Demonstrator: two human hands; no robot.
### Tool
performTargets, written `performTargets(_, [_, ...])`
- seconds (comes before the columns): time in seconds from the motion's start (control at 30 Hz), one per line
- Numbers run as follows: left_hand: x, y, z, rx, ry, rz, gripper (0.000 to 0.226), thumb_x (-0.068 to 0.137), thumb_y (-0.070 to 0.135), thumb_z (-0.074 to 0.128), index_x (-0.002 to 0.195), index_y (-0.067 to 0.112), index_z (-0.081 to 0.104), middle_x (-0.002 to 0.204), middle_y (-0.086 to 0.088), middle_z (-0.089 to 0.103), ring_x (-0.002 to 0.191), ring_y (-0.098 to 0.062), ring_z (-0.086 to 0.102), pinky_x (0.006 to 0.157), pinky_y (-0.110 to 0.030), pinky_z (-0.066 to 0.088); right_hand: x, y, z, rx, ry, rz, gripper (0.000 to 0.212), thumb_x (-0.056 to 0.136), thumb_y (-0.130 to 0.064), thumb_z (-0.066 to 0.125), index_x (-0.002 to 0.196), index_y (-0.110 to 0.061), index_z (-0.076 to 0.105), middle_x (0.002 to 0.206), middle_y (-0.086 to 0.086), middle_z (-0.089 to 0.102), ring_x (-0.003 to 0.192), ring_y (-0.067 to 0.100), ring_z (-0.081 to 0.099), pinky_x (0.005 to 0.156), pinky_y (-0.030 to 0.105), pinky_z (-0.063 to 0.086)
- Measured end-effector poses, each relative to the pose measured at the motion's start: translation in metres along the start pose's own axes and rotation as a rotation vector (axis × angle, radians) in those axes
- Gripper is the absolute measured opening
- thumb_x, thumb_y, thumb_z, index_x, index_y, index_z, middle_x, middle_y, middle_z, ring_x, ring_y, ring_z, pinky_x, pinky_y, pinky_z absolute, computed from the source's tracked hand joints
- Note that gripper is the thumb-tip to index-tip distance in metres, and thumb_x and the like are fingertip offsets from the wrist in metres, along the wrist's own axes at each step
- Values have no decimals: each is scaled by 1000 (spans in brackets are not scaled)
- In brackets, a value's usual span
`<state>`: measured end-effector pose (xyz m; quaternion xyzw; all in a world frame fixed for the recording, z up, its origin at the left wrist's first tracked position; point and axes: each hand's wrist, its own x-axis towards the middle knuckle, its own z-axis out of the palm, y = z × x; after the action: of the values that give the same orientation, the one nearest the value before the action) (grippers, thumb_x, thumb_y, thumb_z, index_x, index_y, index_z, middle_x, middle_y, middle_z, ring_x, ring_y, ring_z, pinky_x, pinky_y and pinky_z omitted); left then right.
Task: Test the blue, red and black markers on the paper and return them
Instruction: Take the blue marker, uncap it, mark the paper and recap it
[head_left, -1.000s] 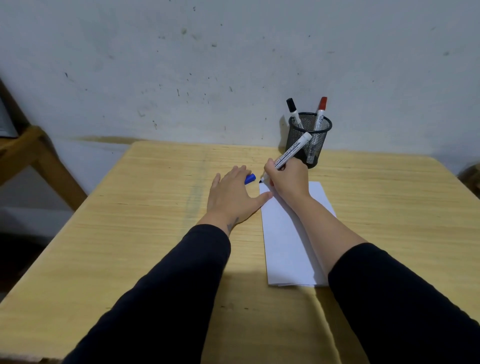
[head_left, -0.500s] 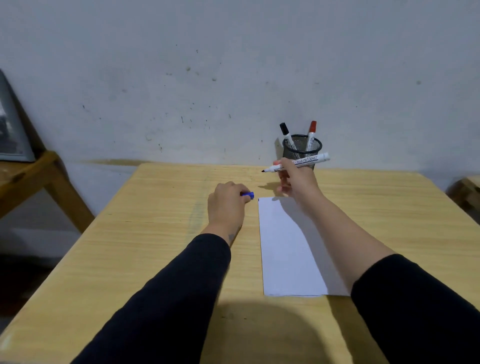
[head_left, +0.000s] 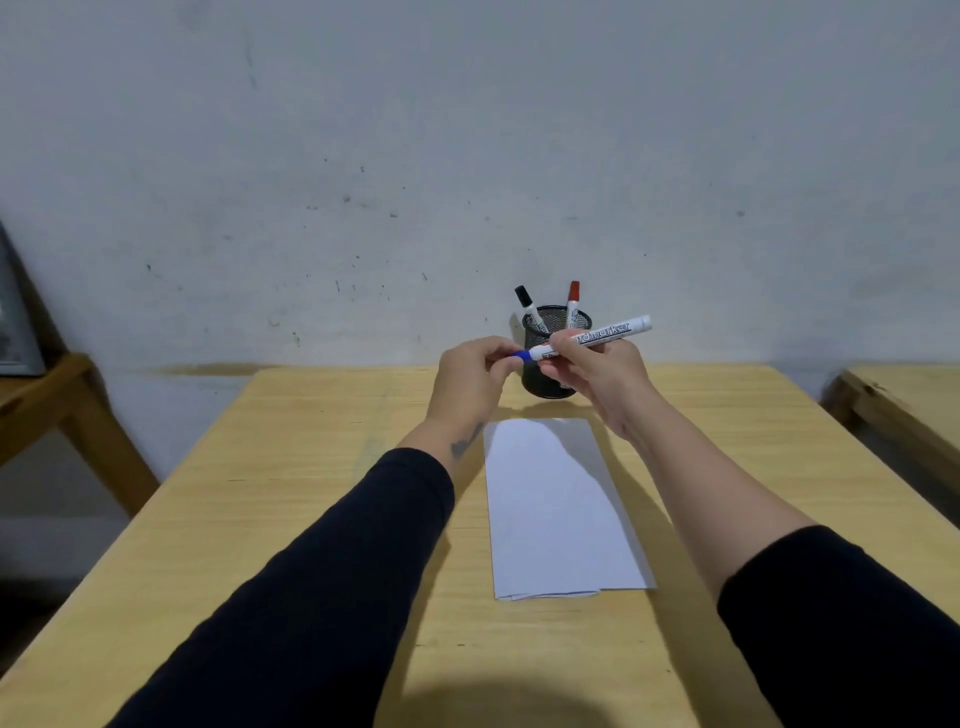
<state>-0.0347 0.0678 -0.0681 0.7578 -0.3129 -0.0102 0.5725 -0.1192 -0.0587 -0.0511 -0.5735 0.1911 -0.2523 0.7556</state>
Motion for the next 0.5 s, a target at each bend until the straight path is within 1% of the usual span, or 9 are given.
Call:
performTargets(0.07, [-2,5,2,-45,-16,-9,14,88,7,61,92,15,72,76,10,65,73,-10,60,67,-23,55,-3,-2,-1,-2,-16,12,3,87,-8,65,85,-7,63,85,16,69,74,23,68,88,31,56])
performTargets(0.13, [-4,5,3,-91,-18,-35,13,87,5,63,92,12,73,76,7,66,72,-12,61,66,-19,56,-7,-4,-2,18,-30,33,3,88,-6,64,86,-6,63,86,17,69,74,22,69,84,28,58])
performTargets(0.23, [-5,6,3,-104,-6,-63,11,84,4,66,87,13,73,71,4,65,66,-15,60,74,-29,57,-12,-3,-2,49,-42,44,2,88,-5,63,86,-5,62,84,17,68,71,21,68,80,25,58])
performTargets(0.27, [-5,8,4,-102,2,-70,11,84,4,66,85,13,73,70,4,65,64,-15,60,76,-31,56,-13,-2,-2,68,-34,44,3,88,-4,63,86,-4,61,83,17,67,68,20,69,79,25,59])
performTargets(0.33, [-6,10,6,-105,13,-79,12,84,4,65,84,13,72,69,4,65,64,-15,60,76,-31,56,-13,0,-1,106,-19,42,3,89,-4,62,86,-4,61,82,16,67,63,17,69,76,24,59])
performTargets(0.43, [-8,11,10,-104,27,-83,14,85,3,63,84,14,71,71,3,65,64,-14,59,75,-30,55,-9,1,0,77,-9,38,3,88,-6,63,88,-3,62,83,16,67,63,16,69,72,22,60])
performTargets(0.5, [-5,11,11,-75,41,-71,14,86,4,62,84,14,71,72,1,65,65,-14,58,75,-31,54,-7,0,0,53,-1,50,12,90,-11,63,94,0,63,79,14,67,58,14,68,67,21,60])
